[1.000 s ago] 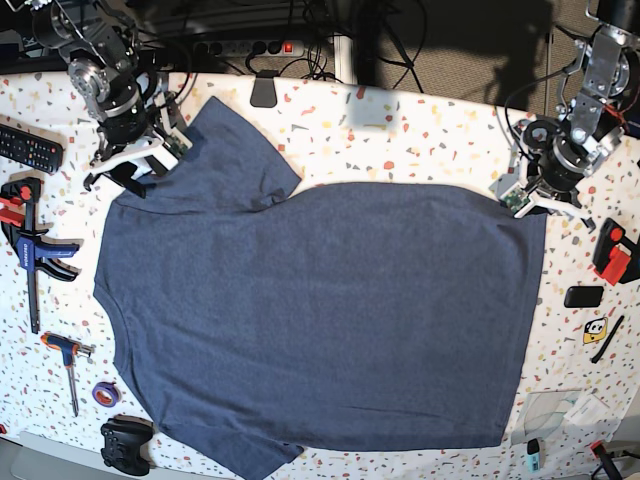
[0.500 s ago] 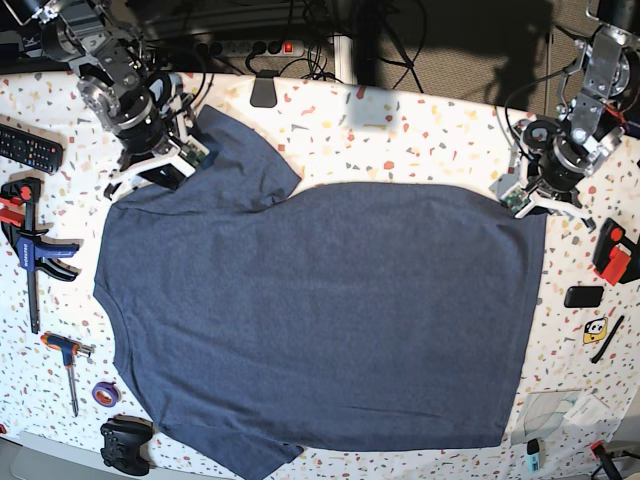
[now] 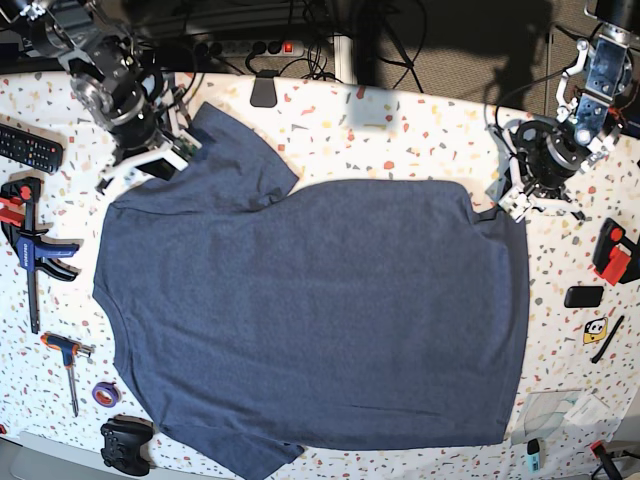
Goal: Fold the T-shirt properly
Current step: 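Grasp the sleeve corner with the right gripper and pull both corners apart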
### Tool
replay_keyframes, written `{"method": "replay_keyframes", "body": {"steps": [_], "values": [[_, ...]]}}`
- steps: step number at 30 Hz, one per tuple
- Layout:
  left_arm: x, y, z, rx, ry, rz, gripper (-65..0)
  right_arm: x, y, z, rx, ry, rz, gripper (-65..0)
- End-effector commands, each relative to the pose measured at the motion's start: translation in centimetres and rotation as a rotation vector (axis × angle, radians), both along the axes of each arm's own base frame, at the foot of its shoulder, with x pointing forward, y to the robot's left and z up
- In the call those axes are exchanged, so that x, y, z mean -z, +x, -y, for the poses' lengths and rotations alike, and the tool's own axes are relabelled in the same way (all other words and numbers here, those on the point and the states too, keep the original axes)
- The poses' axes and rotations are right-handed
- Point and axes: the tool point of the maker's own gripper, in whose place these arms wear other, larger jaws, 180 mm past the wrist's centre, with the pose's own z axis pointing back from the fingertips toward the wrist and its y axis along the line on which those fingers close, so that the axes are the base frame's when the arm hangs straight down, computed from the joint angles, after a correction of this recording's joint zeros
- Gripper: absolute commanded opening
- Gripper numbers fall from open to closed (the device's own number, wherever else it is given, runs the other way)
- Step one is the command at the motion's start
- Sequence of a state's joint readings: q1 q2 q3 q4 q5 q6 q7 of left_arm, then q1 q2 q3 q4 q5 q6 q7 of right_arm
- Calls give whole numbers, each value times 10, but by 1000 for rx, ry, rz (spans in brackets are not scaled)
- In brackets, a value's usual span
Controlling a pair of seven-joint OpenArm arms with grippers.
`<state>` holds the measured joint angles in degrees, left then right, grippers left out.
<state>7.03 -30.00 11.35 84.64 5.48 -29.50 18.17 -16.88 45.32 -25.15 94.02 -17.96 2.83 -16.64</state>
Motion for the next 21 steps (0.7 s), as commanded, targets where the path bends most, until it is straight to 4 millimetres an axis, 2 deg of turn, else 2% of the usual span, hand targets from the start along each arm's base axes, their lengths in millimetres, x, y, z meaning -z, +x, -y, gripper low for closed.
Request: {"method": "replay_keyframes", "body": {"steps": [1,10,18,21], "values": [[-1,-4,-4,8,8,-15,-650,-17,7,4,1,-3,62,-650],[-36,-14,-28,-193,53,133,-650,-36,-33,8,37,27,63,-650],[-54,-43,-51,-281,54,176,-650,-50,-79,11,80,49,26,-650],[-64,-52,-58,-288,42,207,-650,-57,-87,16,102,42,46,-650]]}}
